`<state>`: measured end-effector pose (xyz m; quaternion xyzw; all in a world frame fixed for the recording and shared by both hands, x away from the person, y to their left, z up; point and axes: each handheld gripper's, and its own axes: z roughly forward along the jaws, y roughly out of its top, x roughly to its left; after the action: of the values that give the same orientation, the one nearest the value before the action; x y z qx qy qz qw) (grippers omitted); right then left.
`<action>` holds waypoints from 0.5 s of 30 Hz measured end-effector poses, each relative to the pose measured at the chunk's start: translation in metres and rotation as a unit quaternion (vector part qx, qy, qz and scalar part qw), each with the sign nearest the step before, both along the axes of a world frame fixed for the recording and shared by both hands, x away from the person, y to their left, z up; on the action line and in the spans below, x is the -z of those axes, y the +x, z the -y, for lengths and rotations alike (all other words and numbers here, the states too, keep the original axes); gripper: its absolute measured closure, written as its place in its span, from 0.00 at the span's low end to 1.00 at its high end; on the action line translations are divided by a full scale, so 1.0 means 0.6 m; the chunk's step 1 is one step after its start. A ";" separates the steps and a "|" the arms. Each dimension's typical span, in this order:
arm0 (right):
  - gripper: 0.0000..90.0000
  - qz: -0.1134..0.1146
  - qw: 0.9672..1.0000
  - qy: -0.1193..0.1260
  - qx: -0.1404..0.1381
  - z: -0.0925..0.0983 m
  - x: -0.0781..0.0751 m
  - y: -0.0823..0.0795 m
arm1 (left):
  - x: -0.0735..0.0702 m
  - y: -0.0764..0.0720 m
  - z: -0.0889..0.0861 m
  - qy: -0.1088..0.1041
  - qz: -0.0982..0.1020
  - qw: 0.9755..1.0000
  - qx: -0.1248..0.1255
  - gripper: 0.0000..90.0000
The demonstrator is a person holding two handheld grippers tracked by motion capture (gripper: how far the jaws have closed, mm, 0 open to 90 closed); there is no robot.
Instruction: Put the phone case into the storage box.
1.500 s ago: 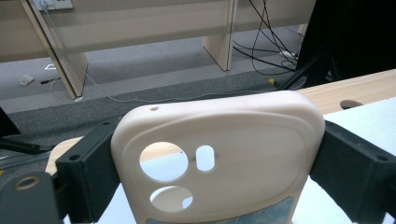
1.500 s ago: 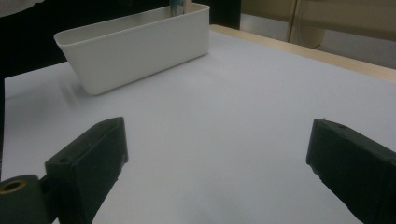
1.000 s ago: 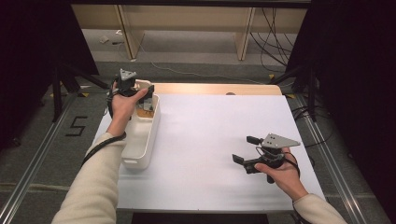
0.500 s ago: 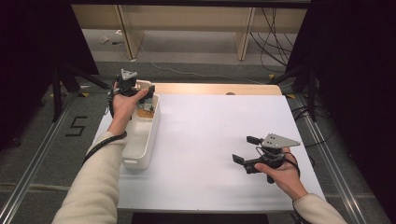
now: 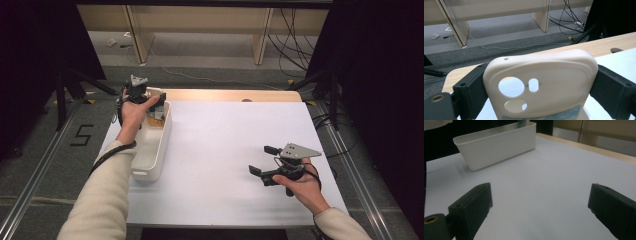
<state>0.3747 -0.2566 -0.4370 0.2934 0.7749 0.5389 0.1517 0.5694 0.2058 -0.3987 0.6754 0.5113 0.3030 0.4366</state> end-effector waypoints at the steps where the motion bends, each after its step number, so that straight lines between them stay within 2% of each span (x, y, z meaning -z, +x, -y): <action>1: 0.07 0.000 1.000 0.000 0.000 0.000 0.000 0.000 | 0.000 0.000 0.000 0.001 -0.001 1.000 0.000 0.10; 15: 0.07 0.000 1.000 0.000 0.001 0.000 0.000 0.000 | 0.003 0.005 -0.001 0.000 -0.006 1.000 0.002 0.10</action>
<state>0.3746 -0.2568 -0.4369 0.2937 0.7748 0.5388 0.1522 0.5723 0.2063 -0.4004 0.6780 0.5127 0.2981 0.4343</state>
